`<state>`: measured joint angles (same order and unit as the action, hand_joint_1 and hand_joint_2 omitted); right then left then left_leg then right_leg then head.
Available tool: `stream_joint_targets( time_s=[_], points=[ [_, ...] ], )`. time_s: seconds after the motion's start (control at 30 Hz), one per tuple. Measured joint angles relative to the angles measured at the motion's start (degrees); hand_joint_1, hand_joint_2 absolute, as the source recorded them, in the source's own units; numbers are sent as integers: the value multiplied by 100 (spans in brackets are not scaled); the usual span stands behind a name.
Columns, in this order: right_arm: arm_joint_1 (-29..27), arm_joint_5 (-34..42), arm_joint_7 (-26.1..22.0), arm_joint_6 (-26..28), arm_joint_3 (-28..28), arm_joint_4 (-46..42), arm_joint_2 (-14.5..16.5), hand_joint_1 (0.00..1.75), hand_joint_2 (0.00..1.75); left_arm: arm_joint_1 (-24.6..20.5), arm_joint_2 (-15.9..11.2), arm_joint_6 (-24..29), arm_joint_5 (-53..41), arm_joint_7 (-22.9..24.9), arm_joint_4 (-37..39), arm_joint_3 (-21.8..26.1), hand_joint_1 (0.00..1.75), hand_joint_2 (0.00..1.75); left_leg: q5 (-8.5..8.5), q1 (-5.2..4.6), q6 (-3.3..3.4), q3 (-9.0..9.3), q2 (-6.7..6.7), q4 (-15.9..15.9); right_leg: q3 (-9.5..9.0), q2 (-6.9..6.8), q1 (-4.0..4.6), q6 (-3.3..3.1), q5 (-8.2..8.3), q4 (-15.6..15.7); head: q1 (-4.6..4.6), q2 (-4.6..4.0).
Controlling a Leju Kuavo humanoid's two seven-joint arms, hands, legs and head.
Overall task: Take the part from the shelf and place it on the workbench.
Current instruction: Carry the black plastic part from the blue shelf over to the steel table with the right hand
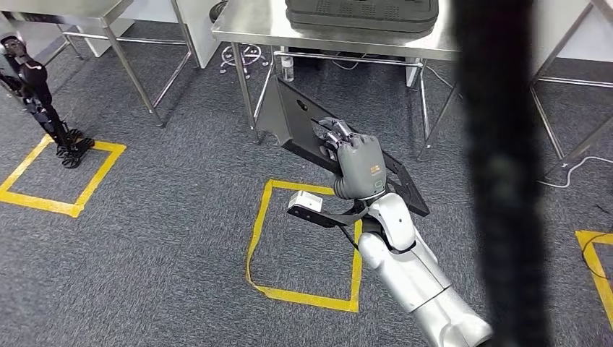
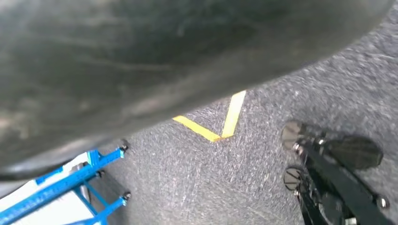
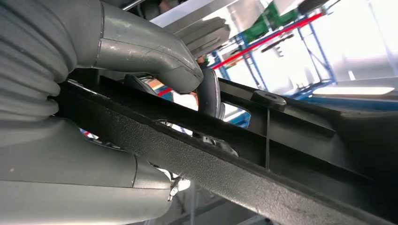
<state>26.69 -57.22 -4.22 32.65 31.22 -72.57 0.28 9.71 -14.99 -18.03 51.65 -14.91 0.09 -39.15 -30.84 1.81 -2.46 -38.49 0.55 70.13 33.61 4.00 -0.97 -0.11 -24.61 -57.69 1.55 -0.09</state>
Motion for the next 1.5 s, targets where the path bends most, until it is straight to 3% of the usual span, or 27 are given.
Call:
stream_joint_targets(
  time_s=[0.07,0.13,0.2,0.27,0.33,0.4,0.43,0.47,0.5,0.57,0.63,0.73,0.77,0.8,0.9,0.93,0.97,1.0,1.07,1.13,1.3,1.37,1.5],
  points=[
    [4,0,1,0,3,0,4,175,175,1,2,0,0,0,1,0,0,0,343,54,-15,333,237,-738,11,146,1,40,-25,-45,0,0],
    [6,-1,1,0,5,0,7,175,175,-1,2,0,0,1,1,0,0,0,411,62,3,477,393,-1060,64,280,6,109,-25,-69,0,0],
    [0,-1,0,0,3,0,1,175,175,-11,-4,1,0,2,1,0,0,0,421,26,74,479,278,-1085,123,373,-10,179,4,-47,3,0],
    [5,2,0,0,-3,-1,-8,175,175,-19,-9,0,0,1,1,1,0,0,446,19,172,490,146,-1119,239,133,4,213,-67,-192,-10,0],
    [15,2,0,0,-4,-1,-11,175,175,-9,-9,-1,0,-2,2,1,0,0,450,12,250,493,6,-1138,549,-223,29,183,-341,-797,-38,0],
    [10,2,0,0,-1,0,-11,175,175,2,-7,0,0,-2,2,0,0,0,442,-3,278,489,-145,-1137,935,-322,25,161,-620,-1572,-51,0],
    [3,2,0,0,0,0,-11,175,175,1,-7,0,0,-2,2,0,0,0,439,-6,279,488,-216,-1137,1029,-333,21,181,-661,-1757,-51,0],
    [0,3,0,0,-1,0,-14,175,175,-3,-6,-1,0,-2,2,1,0,0,435,-7,277,491,-281,-1136,996,-349,19,220,-609,-1694,-54,0],
    [0,3,1,0,-2,0,-18,175,175,-7,-4,-1,0,-2,1,1,0,0,430,-7,269,498,-343,-1136,841,-389,18,265,-490,-1400,-55,0],
    [13,3,2,0,-5,0,-22,175,175,-10,-1,-2,0,-2,1,1,0,0,406,-33,232,523,-453,-1130,358,-653,44,302,-218,-541,-57,0],
    [25,1,2,0,-3,0,-12,175,175,-6,0,-2,0,-2,2,0,0,0,376,-73,177,558,-547,-1129,99,-839,79,244,-80,-91,-52,0],
    [31,2,2,0,-2,0,-14,175,175,-5,-3,-1,0,-2,2,1,0,0,352,-68,91,617,-680,-1162,96,-704,73,144,-33,-48,-52,0],
    [34,1,1,0,-3,0,-14,175,175,-7,-3,-1,0,-2,2,1,0,0,310,-54,62,615,-659,-1128,91,-658,51,119,-23,-36,-51,0],
    [40,1,1,0,-3,1,-10,175,175,-9,-2,-1,0,-2,2,1,0,0,193,-42,40,554,-556,-962,80,-618,25,87,-16,-24,-44,0],
    [46,-2,2,0,1,4,4,175,175,7,2,-2,0,-1,2,0,0,0,-353,-29,20,30,-115,136,46,-521,14,-7,-28,-20,-22,0],
    [40,-2,2,0,3,5,5,175,175,14,2,-2,0,1,2,0,0,0,-428,-29,16,-137,-57,420,35,-485,21,-28,-34,-21,-21,0],
    [33,-2,2,0,5,7,7,175,175,17,2,-2,0,2,2,0,0,0,-378,-26,14,-213,-39,493,23,-450,27,-36,-41,-24,-21,0],
    [27,-1,2,0,6,8,8,175,175,18,1,-2,0,4,2,0,0,0,-226,-20,12,-193,-34,368,8,-415,27,-37,-50,-28,-21,0],
    [26,0,2,0,9,9,11,175,175,17,1,-2,0,4,2,0,0,0,228,5,4,110,-29,-362,-24,-357,25,-6,-80,-47,-18,0],
    [31,0,2,0,10,10,12,175,175,12,2,-2,0,5,2,0,0,0,449,10,15,360,-6,-928,-18,-311,57,55,-115,-88,-15,0],
    [34,1,2,0,13,11,10,175,175,5,13,0,0,9,2,1,0,0,476,-25,67,379,18,-1053,16,-294,69,-10,-111,-79,-17,0],
    [35,1,2,0,14,11,10,175,175,5,15,0,0,9,2,1,0,0,474,-49,94,373,33,-1046,-2,-300,55,16,-95,-39,-16,0],
    [34,0,2,0,17,11,11,175,175,5,16,0,0,9,2,1,0,0,465,-101,165,359,37,-1037,-7,-305,9,139,-74,-5,-14,0]
  ],
)
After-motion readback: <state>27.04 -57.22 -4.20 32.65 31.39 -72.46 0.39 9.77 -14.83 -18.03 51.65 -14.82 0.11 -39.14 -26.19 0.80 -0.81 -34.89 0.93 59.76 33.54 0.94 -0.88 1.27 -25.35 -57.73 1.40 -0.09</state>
